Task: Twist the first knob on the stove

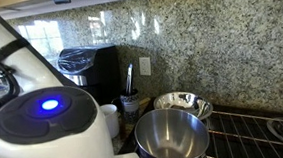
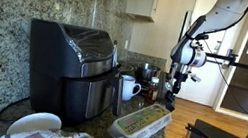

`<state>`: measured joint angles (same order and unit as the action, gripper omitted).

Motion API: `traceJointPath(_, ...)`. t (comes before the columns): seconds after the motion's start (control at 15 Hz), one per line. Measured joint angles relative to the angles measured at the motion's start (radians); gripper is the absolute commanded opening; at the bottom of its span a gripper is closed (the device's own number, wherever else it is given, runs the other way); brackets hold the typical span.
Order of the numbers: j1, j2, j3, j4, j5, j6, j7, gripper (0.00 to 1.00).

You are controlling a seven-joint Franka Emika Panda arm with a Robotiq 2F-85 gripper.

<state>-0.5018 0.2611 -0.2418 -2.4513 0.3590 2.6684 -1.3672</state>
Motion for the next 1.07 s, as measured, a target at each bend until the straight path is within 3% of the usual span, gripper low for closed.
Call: traceJointPath(1.07, 0.0, -0.005, 0.002, -0.009, 0.007, 0.013, 0.04, 0.07)
